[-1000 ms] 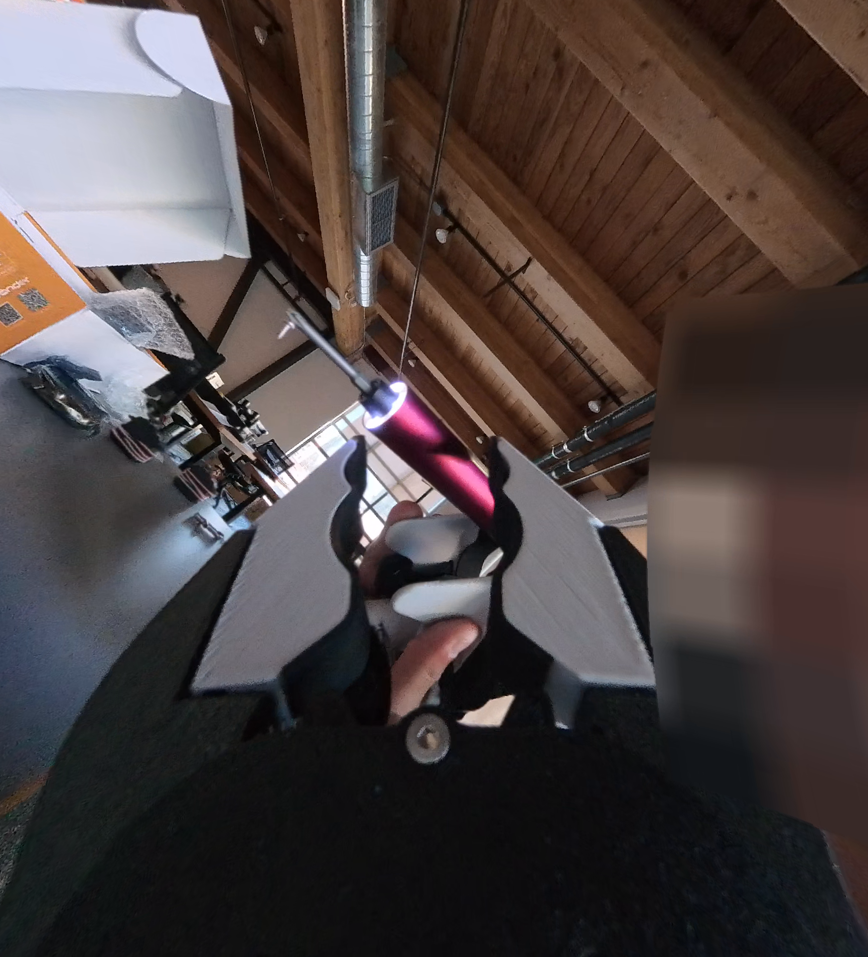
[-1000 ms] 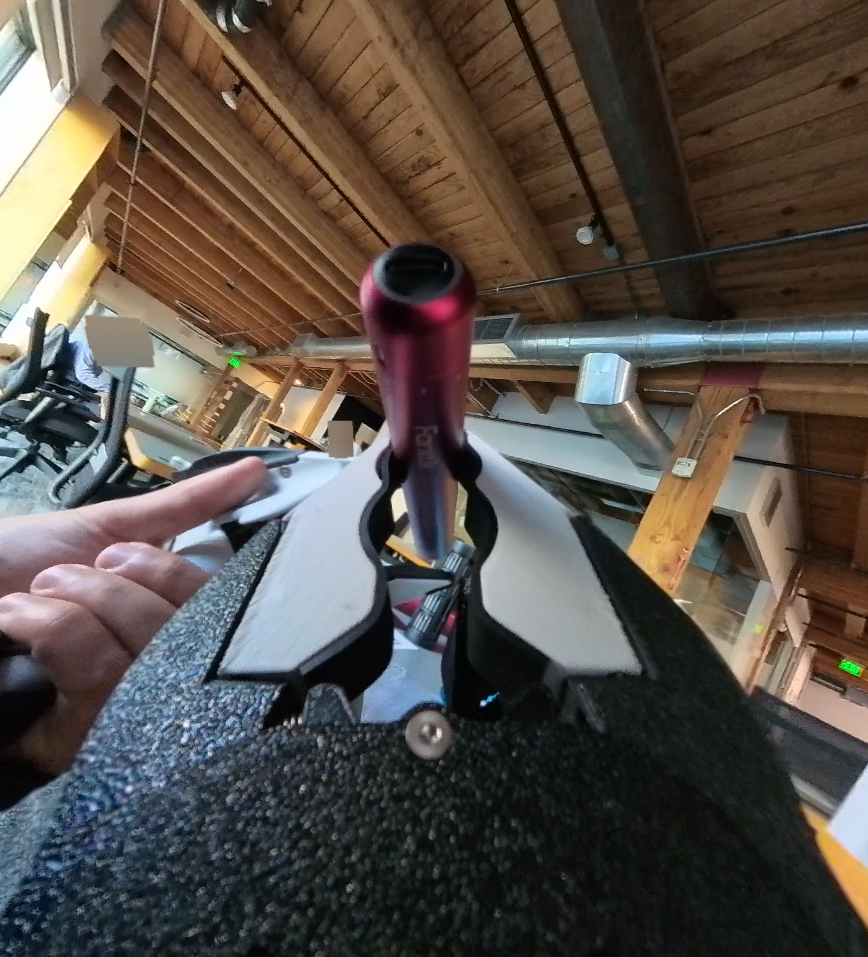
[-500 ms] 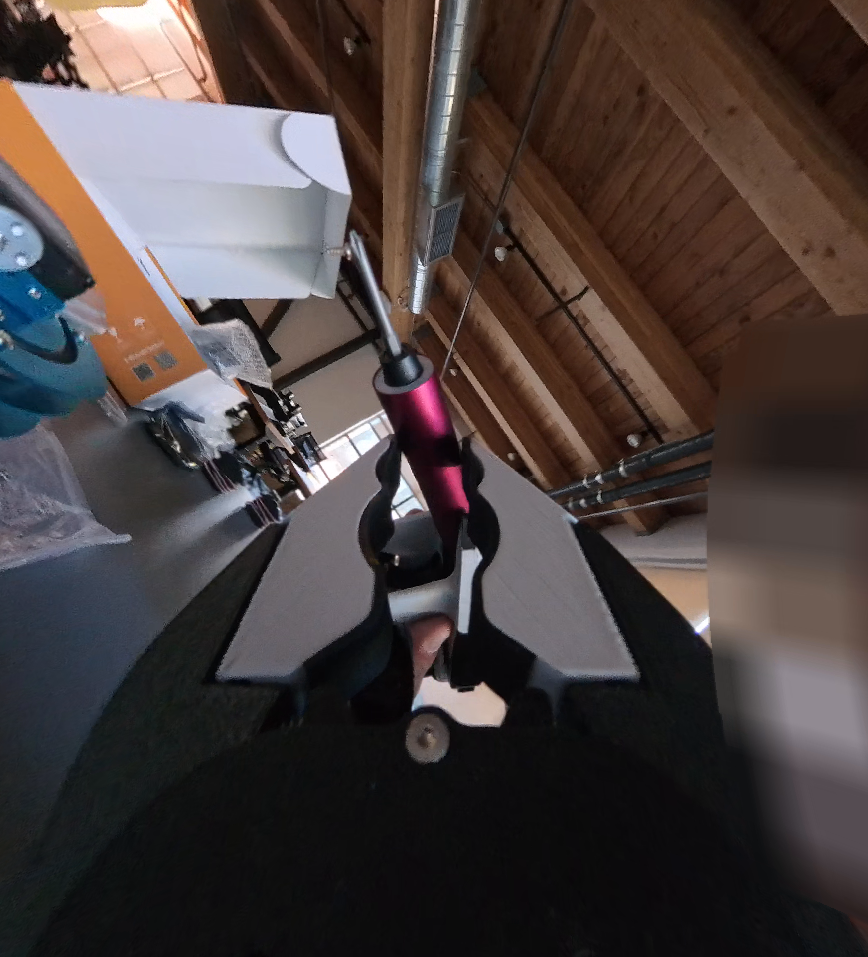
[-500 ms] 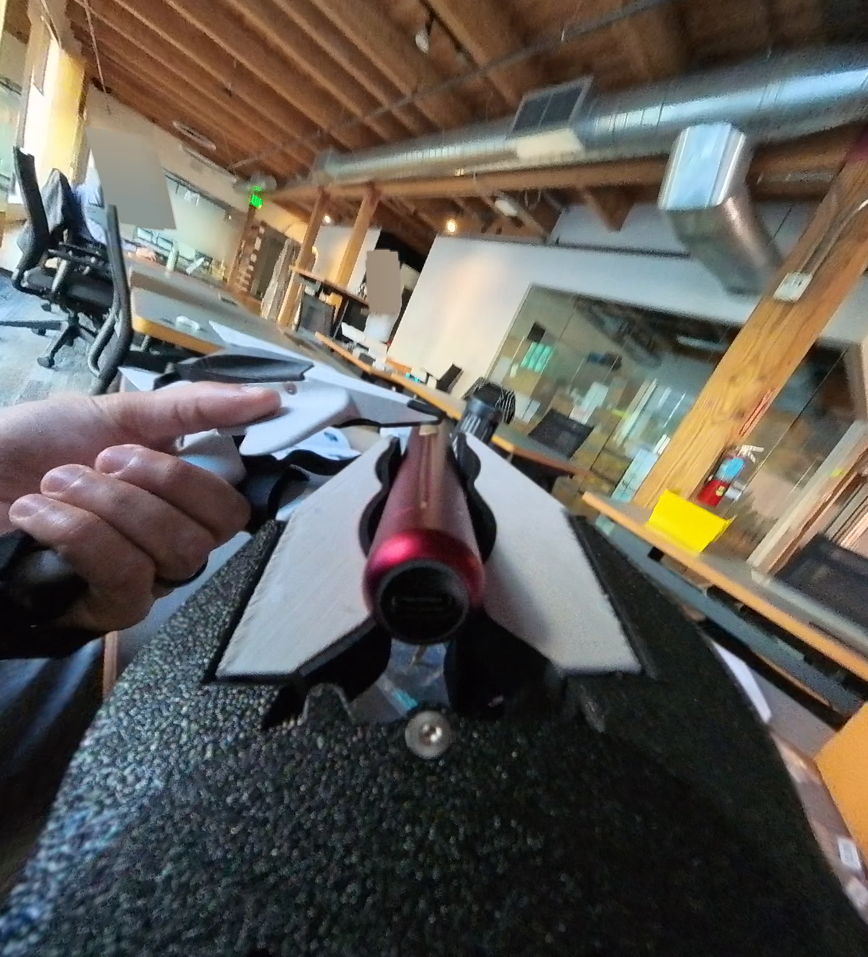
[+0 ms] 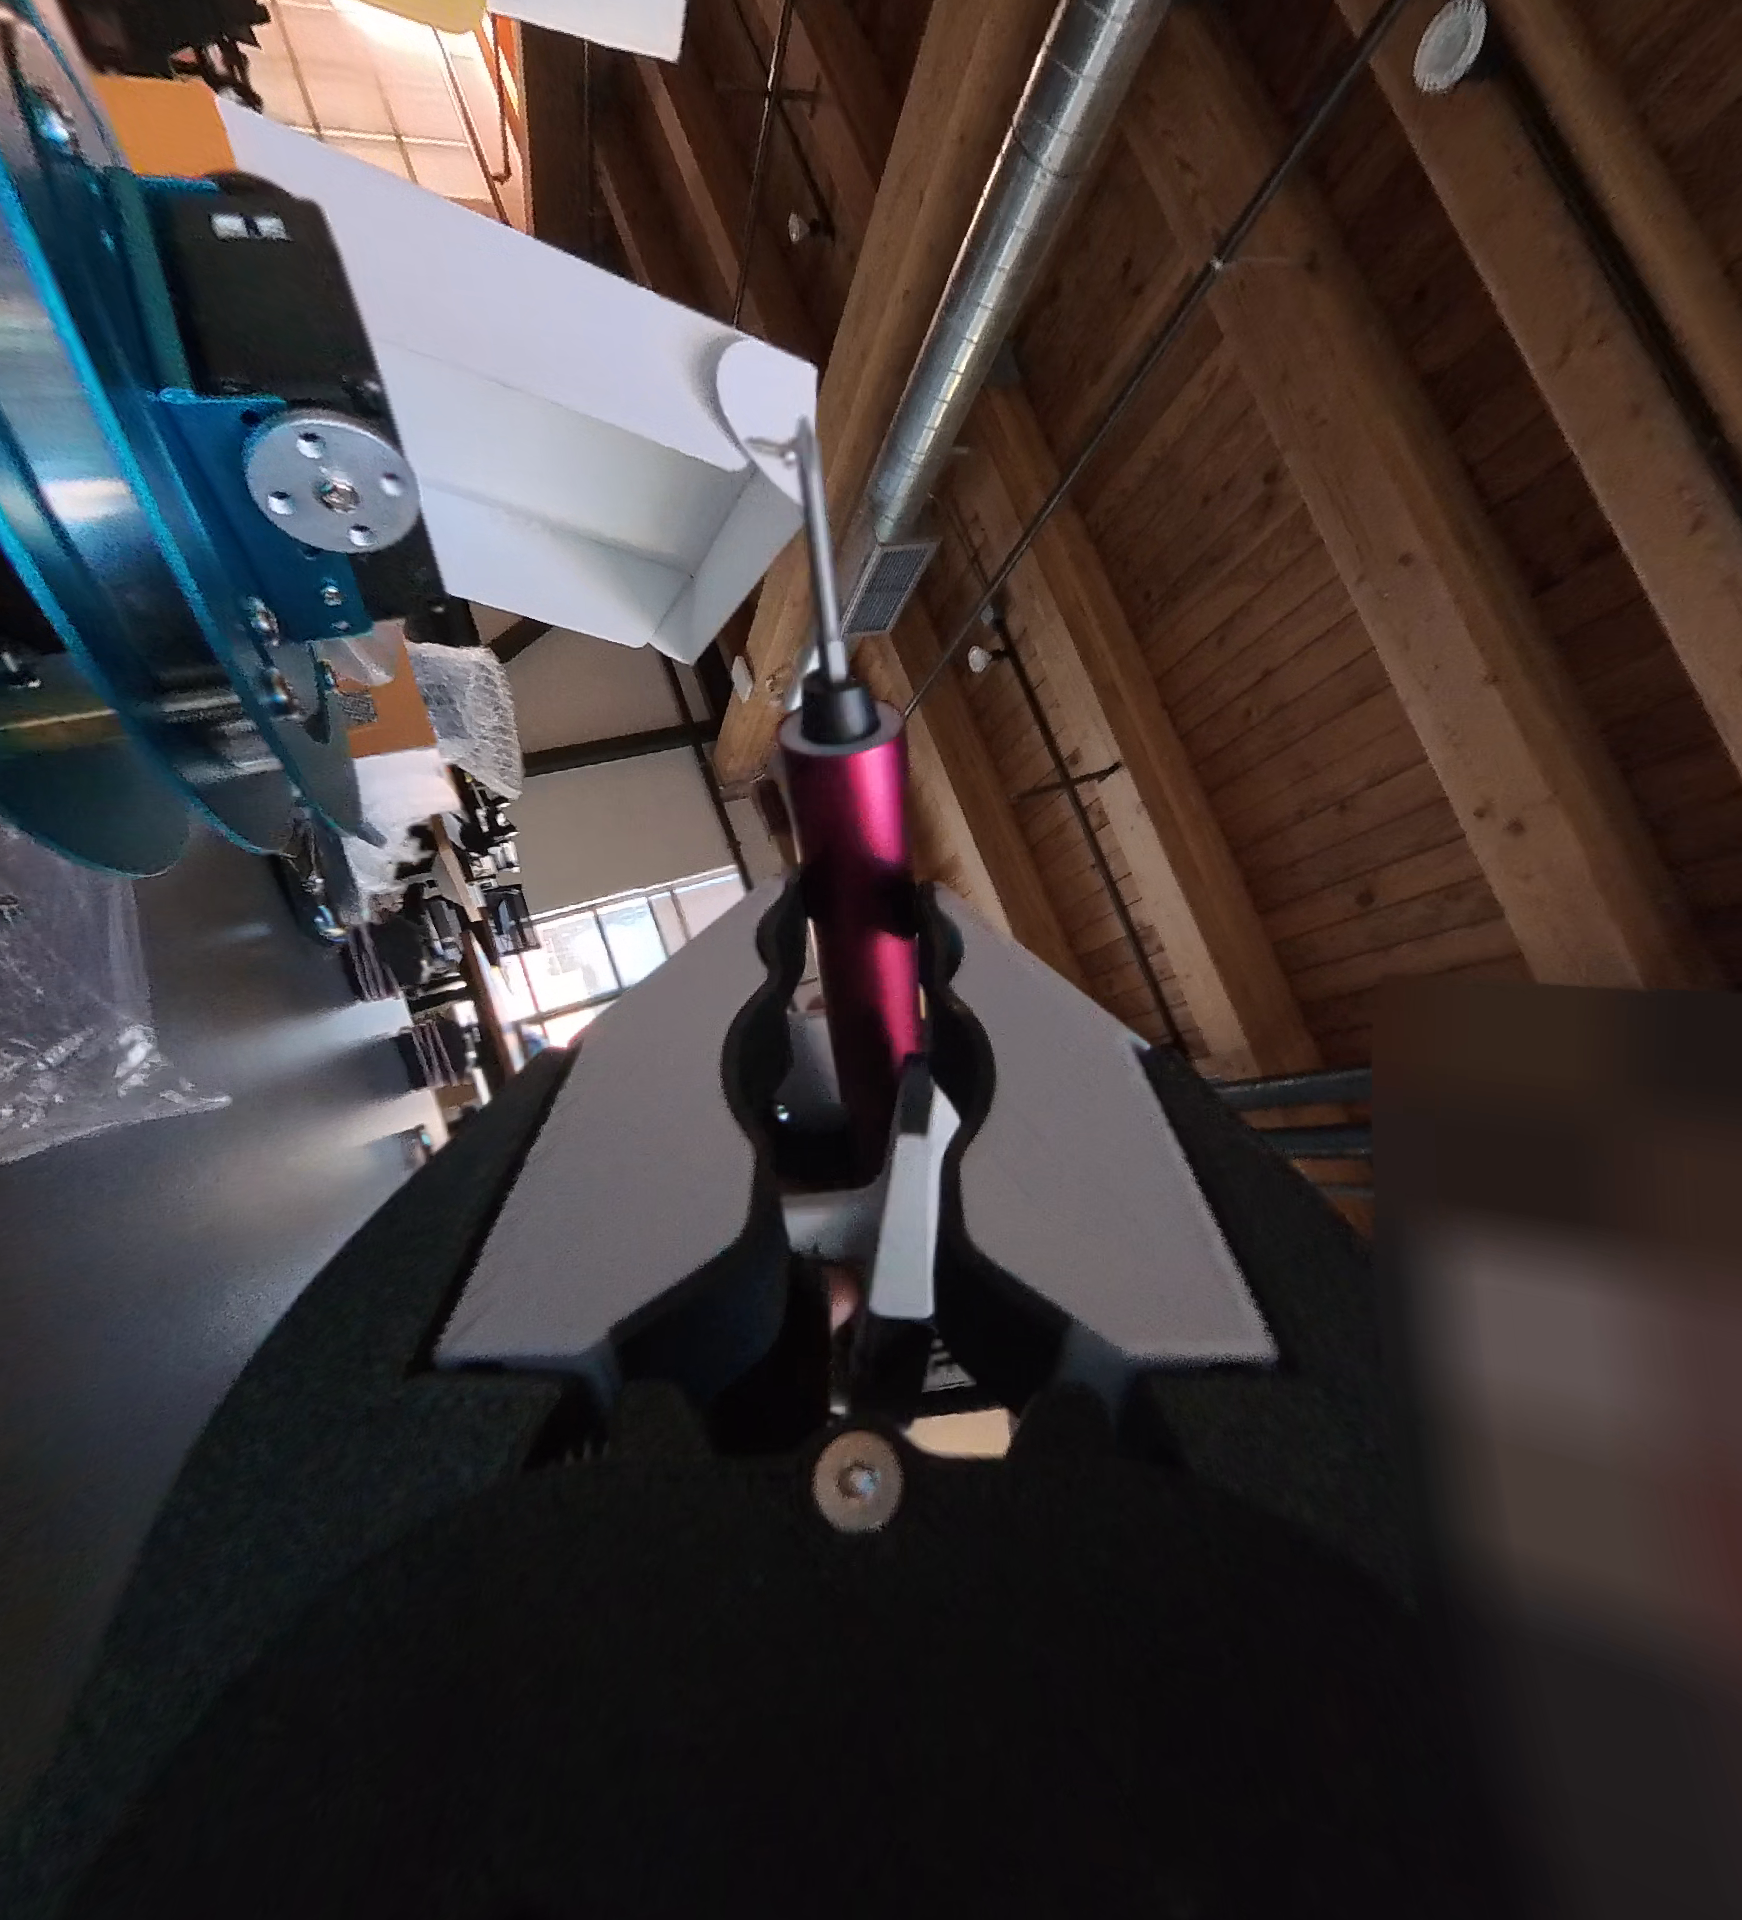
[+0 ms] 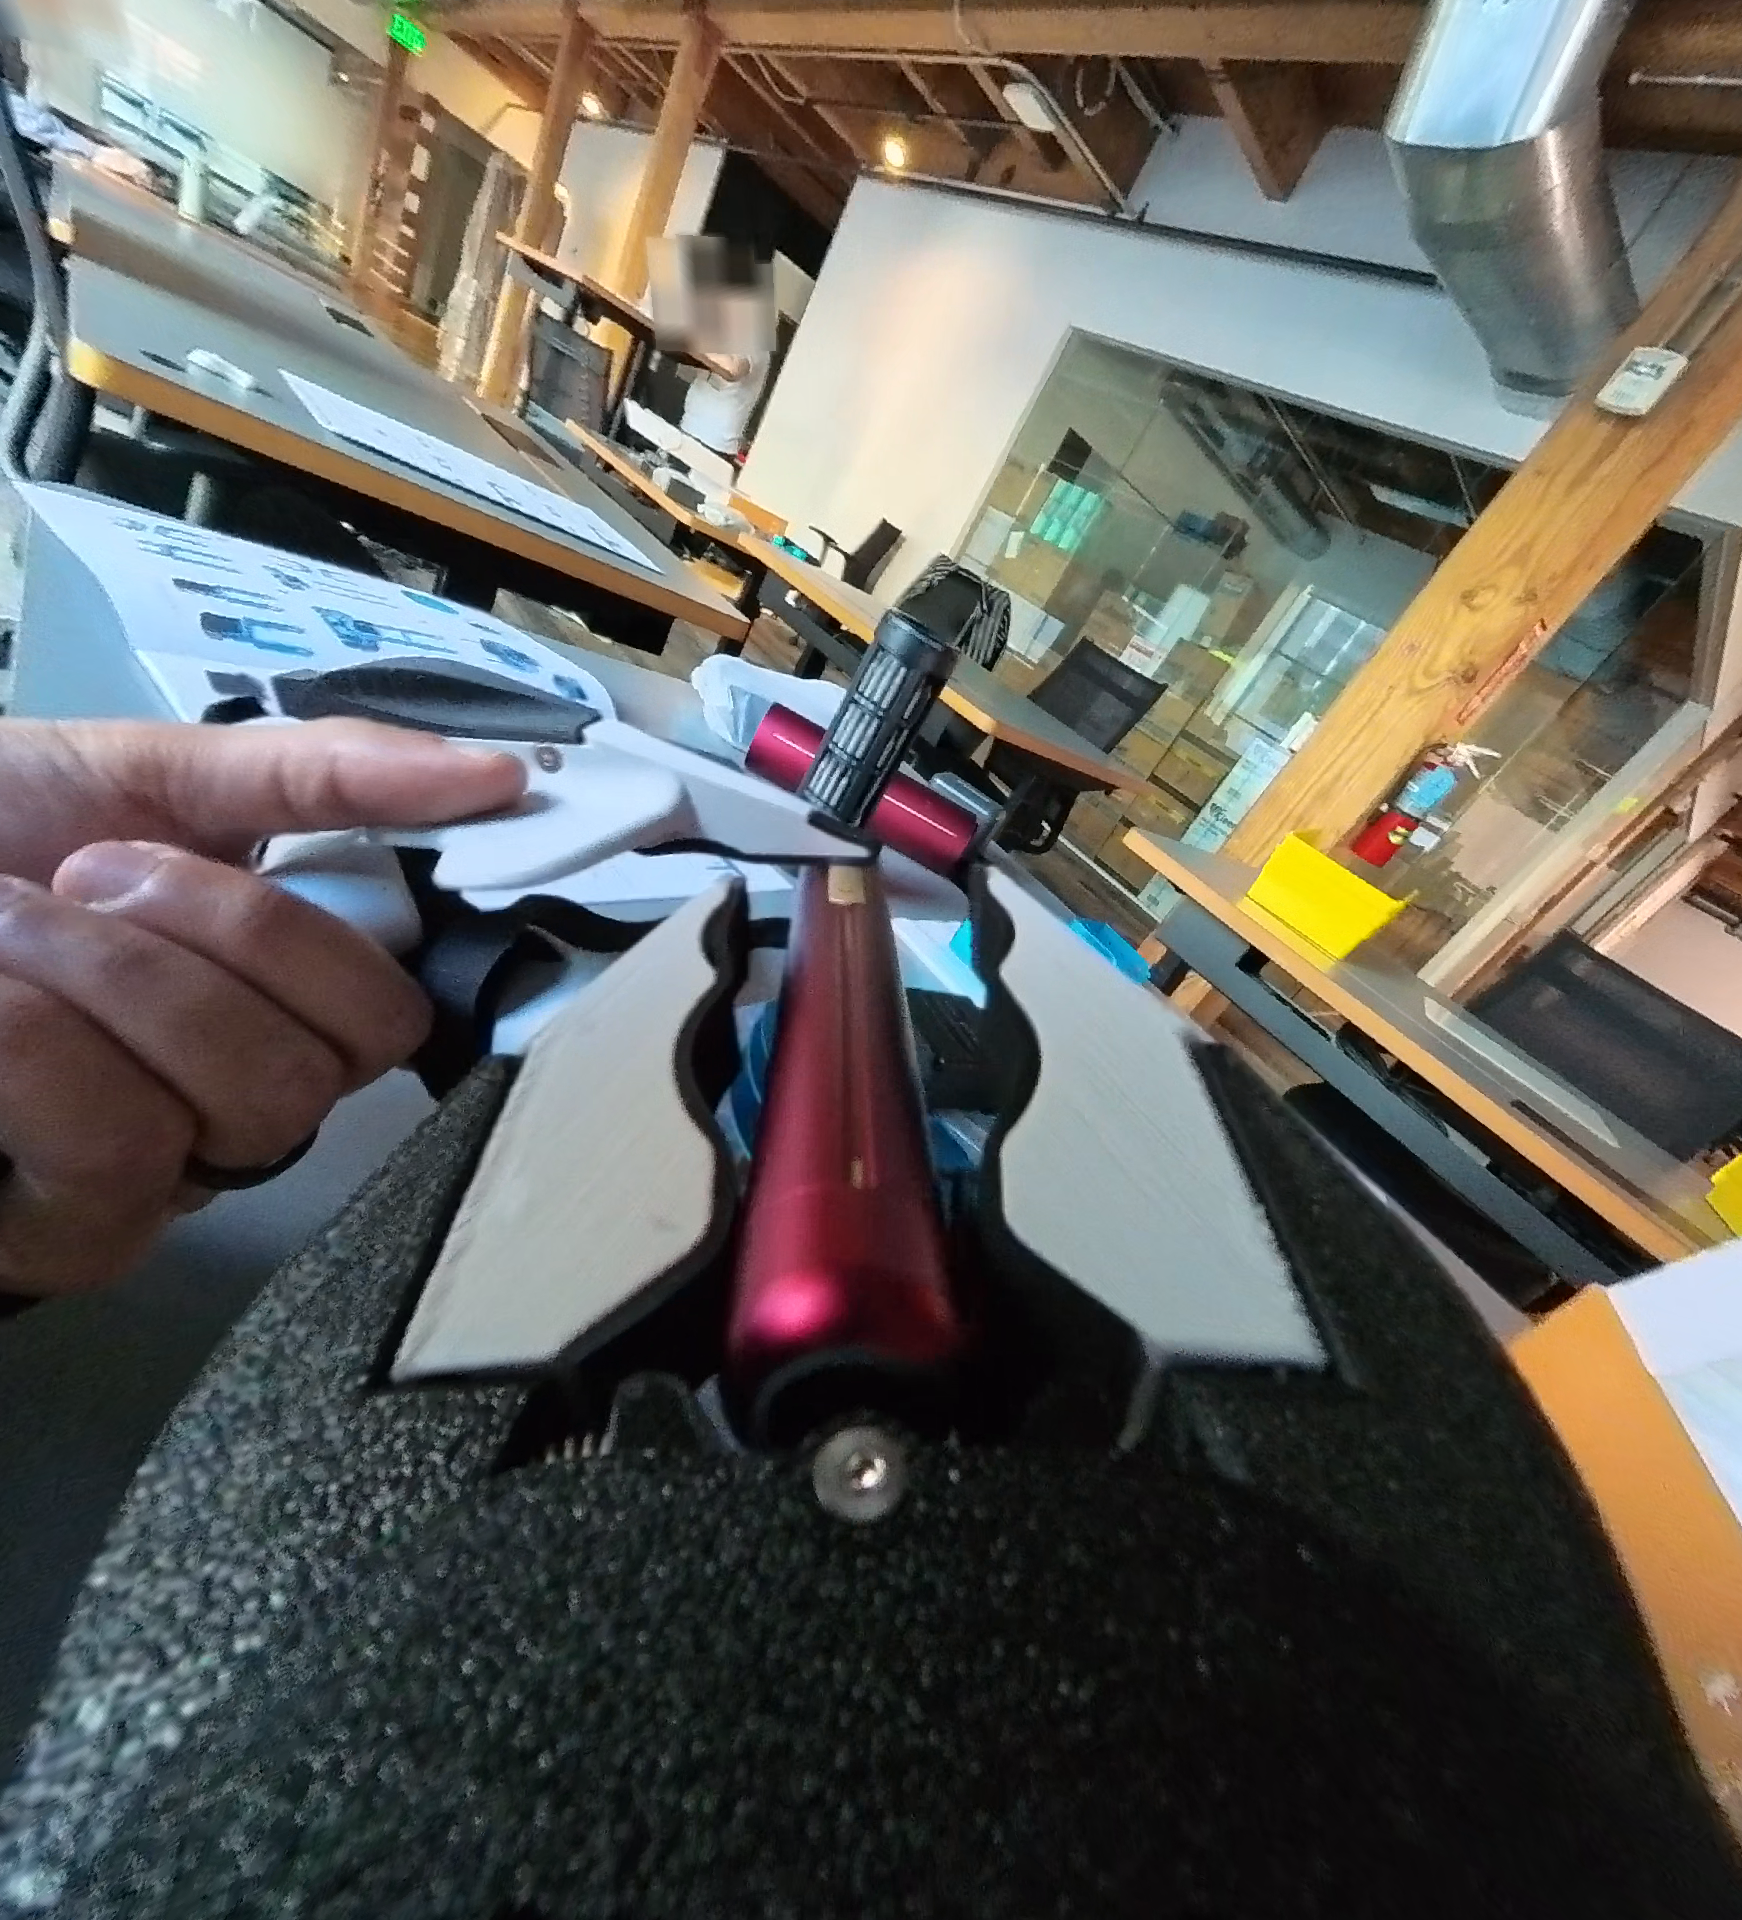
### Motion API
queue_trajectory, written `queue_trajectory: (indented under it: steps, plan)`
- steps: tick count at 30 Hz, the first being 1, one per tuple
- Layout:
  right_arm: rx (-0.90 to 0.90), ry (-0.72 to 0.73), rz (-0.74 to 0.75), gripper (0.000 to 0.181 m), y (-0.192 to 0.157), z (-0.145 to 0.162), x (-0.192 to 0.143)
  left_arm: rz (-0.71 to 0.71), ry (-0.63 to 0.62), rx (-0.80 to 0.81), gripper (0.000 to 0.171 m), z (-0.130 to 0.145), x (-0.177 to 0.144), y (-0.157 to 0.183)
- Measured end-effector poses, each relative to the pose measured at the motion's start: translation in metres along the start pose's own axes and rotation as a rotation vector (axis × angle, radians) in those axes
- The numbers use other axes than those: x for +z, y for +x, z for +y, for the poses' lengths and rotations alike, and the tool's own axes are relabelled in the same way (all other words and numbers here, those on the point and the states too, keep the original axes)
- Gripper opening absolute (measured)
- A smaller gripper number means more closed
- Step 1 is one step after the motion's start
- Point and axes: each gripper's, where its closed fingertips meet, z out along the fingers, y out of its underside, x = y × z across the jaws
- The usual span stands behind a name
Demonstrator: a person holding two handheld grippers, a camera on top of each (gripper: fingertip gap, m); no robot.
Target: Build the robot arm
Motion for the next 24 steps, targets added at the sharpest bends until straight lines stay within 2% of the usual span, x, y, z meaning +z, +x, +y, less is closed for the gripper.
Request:
queue_trajectory:
  steps: [2,8,12,20,23,24]
  plan:
    - [-0.009,-0.002,0.016,0.044,0.001,0.004,0.003,0.012,0.015,-0.03,0.019,-0.004,-0.001,0.001]
    - [-0.027,0.157,0.026,0.024,-0.011,-0.012,-0.003,0.042,0.084,-0.14,0.019,-0.005,-0.01,-0.001]
    - [-0.041,0.073,0.037,0.044,-0.018,-0.001,0.006,0.066,0.109,-0.195,0.019,0.002,-0.013,0.001]
    - [-0.066,0.112,0.029,0.025,-0.027,-0.017,0.003,0.05,0.124,-0.121,0.019,0.015,-0.012,0.016]
    - [-0.055,0.134,0.033,0.027,-0.027,-0.022,0.0,0.031,0.105,-0.058,0.02,0.018,-0.012,0.021]
    - [-0.033,0.14,0.029,0.021,-0.023,-0.024,-0.002,0.027,0.069,-0.034,0.02,0.021,-0.01,0.021]
